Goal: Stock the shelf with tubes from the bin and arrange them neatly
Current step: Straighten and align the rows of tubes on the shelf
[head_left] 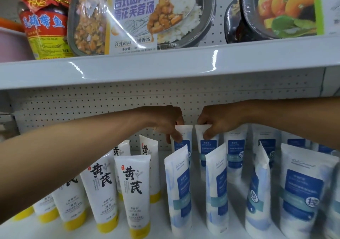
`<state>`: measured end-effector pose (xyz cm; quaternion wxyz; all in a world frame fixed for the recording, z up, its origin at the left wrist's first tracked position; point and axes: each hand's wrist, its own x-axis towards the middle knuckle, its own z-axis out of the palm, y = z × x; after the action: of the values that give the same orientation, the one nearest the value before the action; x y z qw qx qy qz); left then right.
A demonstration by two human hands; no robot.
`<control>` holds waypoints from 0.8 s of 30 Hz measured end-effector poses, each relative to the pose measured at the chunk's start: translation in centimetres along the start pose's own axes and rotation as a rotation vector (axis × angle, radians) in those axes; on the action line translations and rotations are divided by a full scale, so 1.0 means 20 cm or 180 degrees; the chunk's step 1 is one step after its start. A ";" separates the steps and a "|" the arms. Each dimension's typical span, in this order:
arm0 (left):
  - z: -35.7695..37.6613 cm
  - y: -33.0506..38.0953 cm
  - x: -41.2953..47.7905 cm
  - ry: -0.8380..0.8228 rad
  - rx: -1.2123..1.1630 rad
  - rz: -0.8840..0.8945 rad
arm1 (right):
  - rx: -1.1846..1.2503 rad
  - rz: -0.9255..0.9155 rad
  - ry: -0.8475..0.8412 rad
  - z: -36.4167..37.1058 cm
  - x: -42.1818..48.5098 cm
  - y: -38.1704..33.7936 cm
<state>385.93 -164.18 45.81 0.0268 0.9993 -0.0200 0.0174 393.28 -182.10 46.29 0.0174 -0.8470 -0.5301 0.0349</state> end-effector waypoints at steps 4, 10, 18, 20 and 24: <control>0.01 -0.01 0.00 0.0028 -0.0021 -0.0072 | -0.0002 -0.0024 -0.0017 0.00 -0.01 -0.01; 0.01 -0.01 0.00 0.0033 -0.0113 -0.0035 | -0.0054 0.0024 -0.0011 0.00 -0.01 -0.01; -0.01 0.04 -0.03 -0.0112 -0.0074 0.0011 | 0.0052 0.0004 0.0070 0.00 -0.01 0.02; -0.04 0.04 -0.05 0.0002 -0.0117 0.0042 | 0.0187 0.0017 0.0298 -0.01 -0.04 0.03; -0.09 0.04 -0.13 0.0505 -0.0377 0.0261 | 0.0247 0.0000 0.0838 -0.05 -0.14 0.03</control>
<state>383.24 -164.75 47.61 0.0866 0.9898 -0.0597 0.0963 392.71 -184.93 47.45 0.1196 -0.8429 -0.5215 -0.0561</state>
